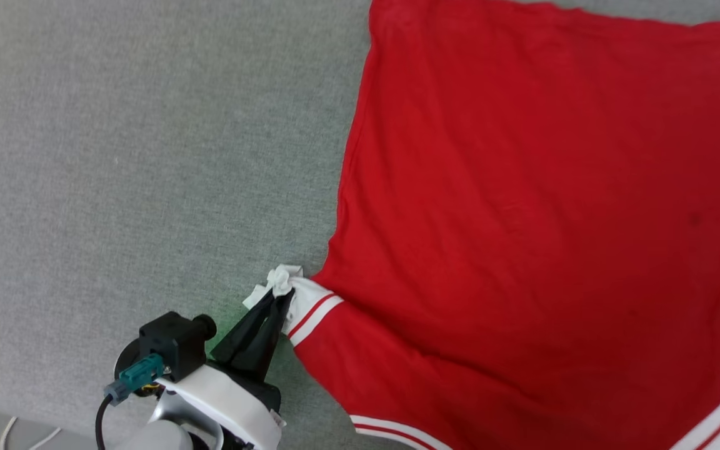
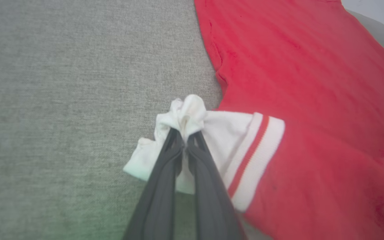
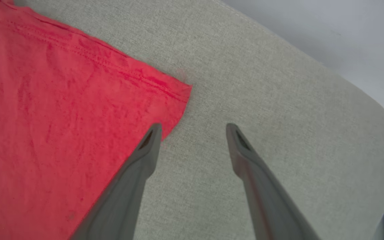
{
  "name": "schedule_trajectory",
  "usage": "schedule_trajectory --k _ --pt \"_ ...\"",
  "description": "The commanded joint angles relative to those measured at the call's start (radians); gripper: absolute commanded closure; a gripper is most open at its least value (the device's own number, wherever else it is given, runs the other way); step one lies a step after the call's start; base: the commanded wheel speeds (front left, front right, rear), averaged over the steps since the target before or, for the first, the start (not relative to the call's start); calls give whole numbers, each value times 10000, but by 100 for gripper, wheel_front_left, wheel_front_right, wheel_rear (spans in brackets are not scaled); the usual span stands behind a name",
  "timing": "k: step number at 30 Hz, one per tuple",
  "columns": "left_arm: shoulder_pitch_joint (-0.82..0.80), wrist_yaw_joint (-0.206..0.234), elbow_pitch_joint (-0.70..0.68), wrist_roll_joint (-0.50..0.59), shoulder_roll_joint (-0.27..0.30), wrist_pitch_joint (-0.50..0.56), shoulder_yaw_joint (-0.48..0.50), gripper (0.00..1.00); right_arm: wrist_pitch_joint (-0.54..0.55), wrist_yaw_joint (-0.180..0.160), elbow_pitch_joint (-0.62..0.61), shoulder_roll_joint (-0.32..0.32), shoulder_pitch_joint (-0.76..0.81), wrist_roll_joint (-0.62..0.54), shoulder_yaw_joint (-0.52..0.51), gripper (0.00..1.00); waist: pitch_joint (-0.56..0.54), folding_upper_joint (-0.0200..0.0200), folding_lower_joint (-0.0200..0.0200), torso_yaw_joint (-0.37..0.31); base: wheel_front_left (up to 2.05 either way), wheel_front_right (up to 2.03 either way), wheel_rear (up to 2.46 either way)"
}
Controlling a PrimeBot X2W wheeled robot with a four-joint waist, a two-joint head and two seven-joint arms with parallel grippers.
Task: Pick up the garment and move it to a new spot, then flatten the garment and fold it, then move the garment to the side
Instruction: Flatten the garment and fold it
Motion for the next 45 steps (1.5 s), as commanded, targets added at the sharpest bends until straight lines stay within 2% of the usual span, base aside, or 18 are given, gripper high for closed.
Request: schedule_trajectory --k 1,5,11,12,21,26,31,36,42,45 --pt "-292 -35 -83 139 -79 -22 -47 100 -20 -3 380 126 -332 -216 149 0 632 0 -3 405 0 0 0" --pt "-513 -32 -157 273 -160 -17 -74 100 -77 -3 815 97 -223 -412 564 0 925 0 -3 522 0 0 0" --pt "-577 23 -93 318 -208 -25 -51 100 -43 -2 1336 14 651 91 1169 0 1039 0 -3 501 0 0 0" --pt "-571 18 -58 313 -211 -29 -53 100 -159 -2 1321 -27 622 123 1177 100 1009 0 -3 478 0 0 0" --pt "-179 31 340 116 -149 -93 36 100 -1575 -5 964 -302 338 513 1382 100 -225 0 -3 83 0 0 0" --pt "84 131 411 -28 -39 -87 120 100 -2171 -5 349 -857 953 1054 1782 100 -921 0 -3 -245 0 0 0" --pt "614 274 508 -278 146 -79 220 100 -2989 -5 -1032 -2182 2646 2045 2179 100 -1796 0 -3 -867 0 0 0" --pt "1068 417 568 -455 404 -109 365 100 -3613 -5 -2013 -3107 4672 2716 1957 100 -2320 0 -3 -1378 0 0 0" --pt "1406 474 614 -603 543 -125 461 100 -4161 -5 -2475 -3552 7237 3163 1403 100 -2734 0 -3 -1726 0 0 0" --pt "1566 512 594 -610 612 -146 501 100 -4510 -5 -2475 -3536 8717 3371 832 100 -2881 0 -3 -1868 0 0 0"
